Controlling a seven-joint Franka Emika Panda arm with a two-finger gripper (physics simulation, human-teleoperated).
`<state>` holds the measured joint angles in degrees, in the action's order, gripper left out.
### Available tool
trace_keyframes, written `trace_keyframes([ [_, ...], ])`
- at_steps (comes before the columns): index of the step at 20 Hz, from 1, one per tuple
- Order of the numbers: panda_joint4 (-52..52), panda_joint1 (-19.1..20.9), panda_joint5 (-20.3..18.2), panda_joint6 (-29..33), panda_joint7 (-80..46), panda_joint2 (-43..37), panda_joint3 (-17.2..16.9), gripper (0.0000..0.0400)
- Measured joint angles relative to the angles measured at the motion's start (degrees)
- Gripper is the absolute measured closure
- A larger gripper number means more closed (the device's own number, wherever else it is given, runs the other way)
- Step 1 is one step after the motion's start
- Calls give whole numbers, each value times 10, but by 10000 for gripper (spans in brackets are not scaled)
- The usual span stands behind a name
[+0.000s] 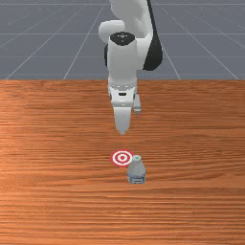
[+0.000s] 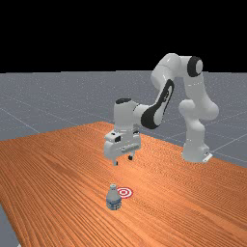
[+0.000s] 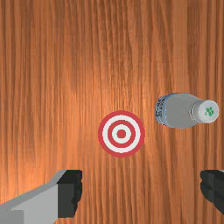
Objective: Pick up the bottle and put it on the marker
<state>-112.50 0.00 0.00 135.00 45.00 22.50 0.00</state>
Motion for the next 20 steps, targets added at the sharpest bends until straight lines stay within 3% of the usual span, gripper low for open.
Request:
trace_keyframes([
  [1, 0, 0, 0, -4, 0, -2, 0, 157],
  [2, 1, 0, 0, -5, 0, -4, 0, 252],
  [3, 1, 0, 0, -6, 0, -5, 0, 310],
  [5, 1, 0, 0, -8, 0, -6, 0, 367],
  [6, 2, 1, -2, -9, 1, -7, 1, 223],
  [7, 2, 1, -3, -9, 3, -7, 1, 135],
  [9, 1, 1, -3, -9, 3, -7, 1, 50],
  [12, 1, 1, 0, -8, 5, -7, 1, 11],
  [20, 1, -3, 5, -8, -5, -6, -1, 0],
])
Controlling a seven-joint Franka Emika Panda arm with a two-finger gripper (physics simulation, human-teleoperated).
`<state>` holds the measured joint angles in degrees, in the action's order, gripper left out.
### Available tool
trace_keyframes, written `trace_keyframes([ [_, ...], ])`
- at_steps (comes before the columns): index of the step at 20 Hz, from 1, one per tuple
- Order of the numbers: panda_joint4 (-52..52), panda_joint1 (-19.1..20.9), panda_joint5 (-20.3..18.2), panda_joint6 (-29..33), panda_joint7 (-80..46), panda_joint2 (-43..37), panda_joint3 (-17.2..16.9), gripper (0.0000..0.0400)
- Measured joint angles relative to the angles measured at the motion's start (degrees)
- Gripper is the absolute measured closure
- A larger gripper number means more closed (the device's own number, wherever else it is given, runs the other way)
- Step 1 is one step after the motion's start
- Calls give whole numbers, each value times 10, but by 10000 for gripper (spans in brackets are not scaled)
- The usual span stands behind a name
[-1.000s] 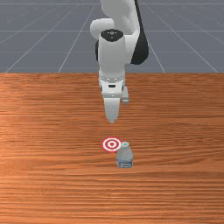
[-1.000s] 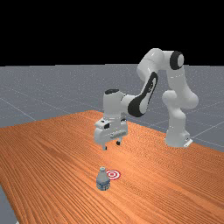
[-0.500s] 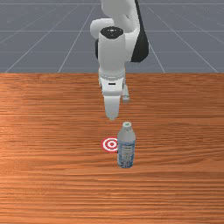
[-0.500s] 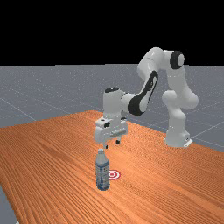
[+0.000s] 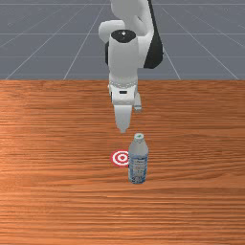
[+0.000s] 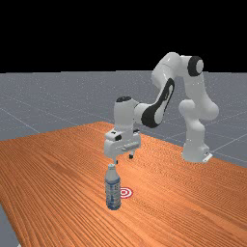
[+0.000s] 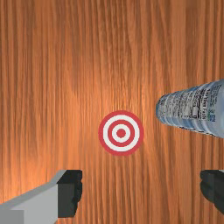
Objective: Pick up the bottle and put it on the marker
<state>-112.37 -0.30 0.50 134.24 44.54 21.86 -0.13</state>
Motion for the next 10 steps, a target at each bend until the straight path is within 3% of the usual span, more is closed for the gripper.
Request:
trace_keyframes([
  [10, -5, 1, -3, 5, 3, -4, 1, 0],
])
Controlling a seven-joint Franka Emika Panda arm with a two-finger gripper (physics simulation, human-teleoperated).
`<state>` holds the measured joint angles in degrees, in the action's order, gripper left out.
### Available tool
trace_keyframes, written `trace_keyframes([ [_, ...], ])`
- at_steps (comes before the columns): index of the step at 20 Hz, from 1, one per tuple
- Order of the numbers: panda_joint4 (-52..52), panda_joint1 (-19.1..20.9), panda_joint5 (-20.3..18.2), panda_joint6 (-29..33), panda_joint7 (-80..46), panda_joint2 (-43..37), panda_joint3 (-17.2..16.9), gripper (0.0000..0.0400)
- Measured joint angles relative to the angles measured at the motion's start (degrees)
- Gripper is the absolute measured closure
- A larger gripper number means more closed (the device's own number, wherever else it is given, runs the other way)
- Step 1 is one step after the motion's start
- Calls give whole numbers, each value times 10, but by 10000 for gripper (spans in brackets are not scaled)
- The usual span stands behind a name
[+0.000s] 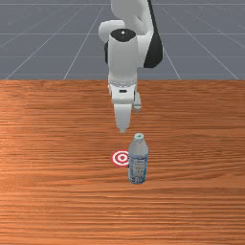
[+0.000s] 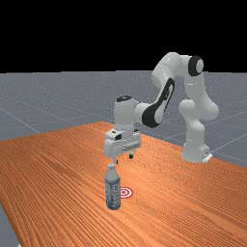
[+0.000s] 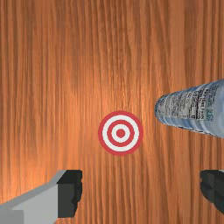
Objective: Pick up the bottle and put it on the marker
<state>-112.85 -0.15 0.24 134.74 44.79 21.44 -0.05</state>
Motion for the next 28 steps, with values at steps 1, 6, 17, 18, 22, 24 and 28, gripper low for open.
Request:
trace_keyframes([
  [1, 4, 4, -10, -8, 8, 0, 4, 0],
  [6, -12, 1, -2, -9, 2, -50, 1, 0],
  [17, 27, -4, 8, -75, -8, -41, -1, 0],
  [18, 17, 0, 10, -58, 31, -46, 5, 0],
  [22, 7, -10, 10, -50, -9, -64, 4, 0],
  [24, 27, -13, 9, -83, -37, -60, 1, 0],
  [28, 27, -9, 9, -84, -12, -61, 3, 0],
])
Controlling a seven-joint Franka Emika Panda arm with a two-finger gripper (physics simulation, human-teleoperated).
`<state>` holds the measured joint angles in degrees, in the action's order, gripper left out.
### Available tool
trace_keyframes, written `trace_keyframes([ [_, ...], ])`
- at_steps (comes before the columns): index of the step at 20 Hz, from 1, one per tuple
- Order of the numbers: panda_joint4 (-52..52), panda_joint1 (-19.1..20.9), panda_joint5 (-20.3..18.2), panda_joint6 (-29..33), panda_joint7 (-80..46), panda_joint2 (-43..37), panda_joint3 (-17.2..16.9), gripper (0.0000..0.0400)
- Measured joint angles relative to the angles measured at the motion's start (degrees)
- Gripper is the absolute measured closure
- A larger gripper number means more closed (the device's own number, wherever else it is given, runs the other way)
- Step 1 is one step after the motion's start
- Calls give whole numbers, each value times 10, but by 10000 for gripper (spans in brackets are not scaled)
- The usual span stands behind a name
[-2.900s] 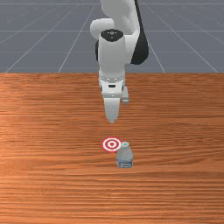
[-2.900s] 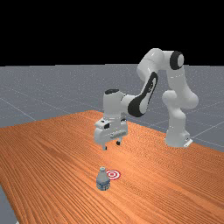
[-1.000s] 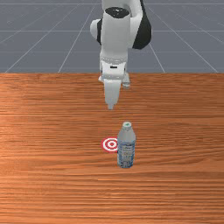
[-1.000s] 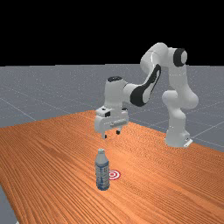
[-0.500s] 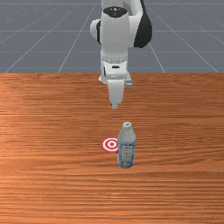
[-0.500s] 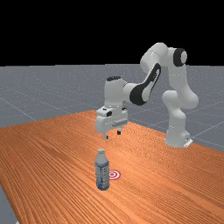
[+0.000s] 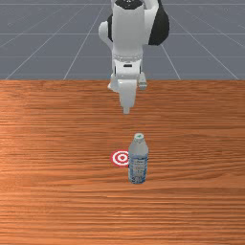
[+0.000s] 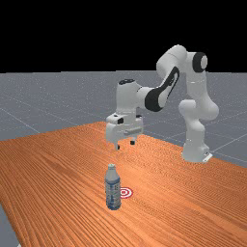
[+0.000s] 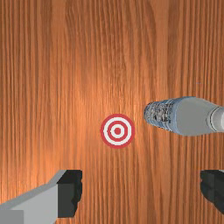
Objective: Pick up the bottle and put it on the marker
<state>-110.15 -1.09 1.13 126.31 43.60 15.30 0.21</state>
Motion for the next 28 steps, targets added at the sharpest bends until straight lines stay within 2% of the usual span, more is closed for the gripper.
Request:
trace_keyframes([
  [1, 11, 0, 0, -17, 2, 5, 0, 0],
  [3, 5, 2, 0, -11, 19, -4, 2, 0],
  [4, -16, 0, 1, 20, 2, -19, 0, 0],
  [6, -16, 0, 1, 19, 2, -29, 0, 0],
  [7, 12, -6, 26, -28, -16, -19, -4, 0],
  [8, 13, -7, 29, -29, -19, -19, -4, 0],
  [9, 12, 3, 4, -25, 52, -20, 7, 0],
  [11, 14, 3, 6, -24, 132, -18, 24, 0],
  [13, 19, -12, 9, -26, 110, -15, 33, 0],
  [15, 22, -29, 12, -28, 32, -12, 31, 0],
  [17, 31, -41, 33, -36, -28, -7, 24, 0],
  [19, 71, -51, 63, -56, -46, 19, 17, 0],
  [23, 163, -48, 48, -82, -29, 80, 17, 0],
  [24, 151, -42, 32, -57, -20, 76, 21, 0],
  [25, 170, -45, 40, -81, -24, 86, 18, 0],
  [26, 215, -41, 27, -122, -13, 110, 22, 0],
  [28, 281, -42, 27, -156, -10, 150, 22, 0],
])
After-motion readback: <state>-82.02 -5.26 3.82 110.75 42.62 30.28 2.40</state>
